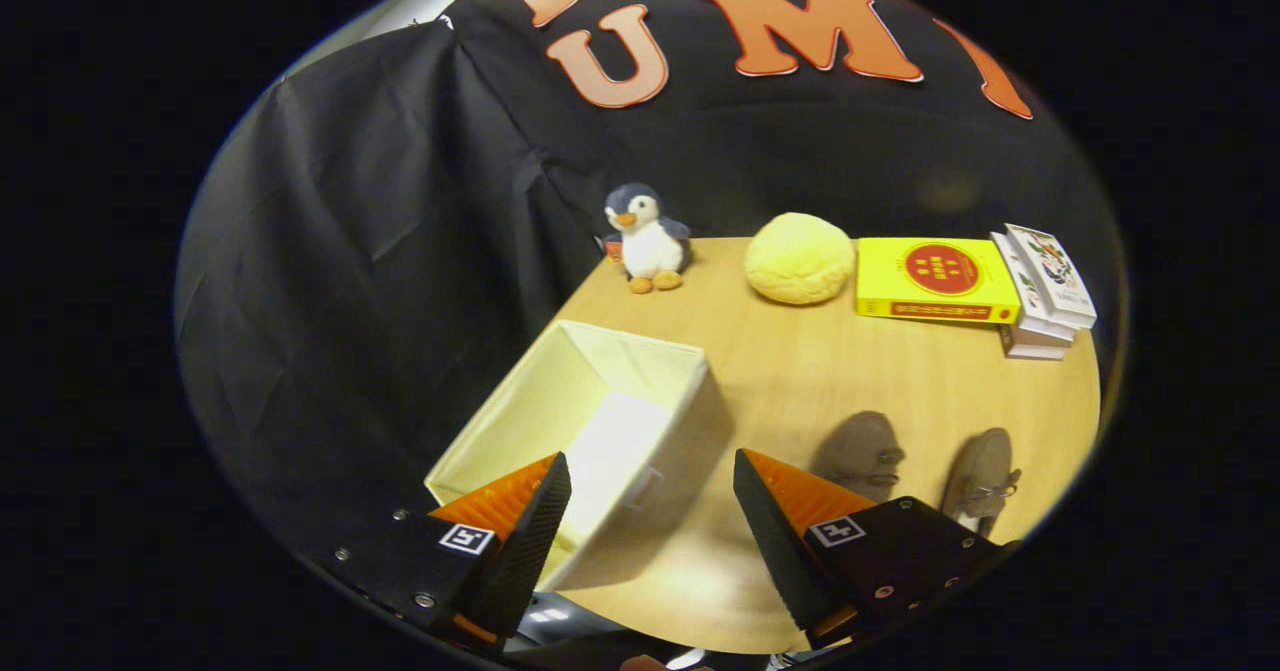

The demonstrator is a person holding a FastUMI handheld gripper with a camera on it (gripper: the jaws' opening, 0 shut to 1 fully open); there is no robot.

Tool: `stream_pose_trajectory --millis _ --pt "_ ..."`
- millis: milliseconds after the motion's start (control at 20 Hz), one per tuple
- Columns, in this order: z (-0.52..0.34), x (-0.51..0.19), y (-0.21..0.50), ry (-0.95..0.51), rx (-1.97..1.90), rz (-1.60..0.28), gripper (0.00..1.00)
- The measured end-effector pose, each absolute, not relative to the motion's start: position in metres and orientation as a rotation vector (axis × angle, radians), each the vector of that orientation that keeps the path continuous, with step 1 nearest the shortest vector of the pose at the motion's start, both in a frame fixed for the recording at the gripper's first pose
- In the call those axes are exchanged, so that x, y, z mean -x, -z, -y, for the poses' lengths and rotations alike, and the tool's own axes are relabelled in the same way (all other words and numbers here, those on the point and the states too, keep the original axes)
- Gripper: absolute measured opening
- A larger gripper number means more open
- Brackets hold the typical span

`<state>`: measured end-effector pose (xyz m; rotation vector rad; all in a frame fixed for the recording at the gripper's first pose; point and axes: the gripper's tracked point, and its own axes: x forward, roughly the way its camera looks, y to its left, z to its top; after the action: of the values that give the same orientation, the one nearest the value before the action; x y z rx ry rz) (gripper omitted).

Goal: Open the storage box then place both shoes into the box .Put the left shoe in first, then the right shoe, with the right side of both shoes facing outward in a uniform manner.

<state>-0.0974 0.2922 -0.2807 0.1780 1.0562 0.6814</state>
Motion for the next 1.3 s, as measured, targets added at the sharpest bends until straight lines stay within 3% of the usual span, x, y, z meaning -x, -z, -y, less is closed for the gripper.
stream_pose_trajectory --millis 500,900,1300 --pt "-0.190 0.097 0.383 -0.453 -0.037 -1.134 0.95" --pt "-0.188 0.083 0.451 -0.402 -0.026 -1.187 0.64" --pt "-0.198 0.076 0.477 -0.325 -0.067 -1.236 0.21"
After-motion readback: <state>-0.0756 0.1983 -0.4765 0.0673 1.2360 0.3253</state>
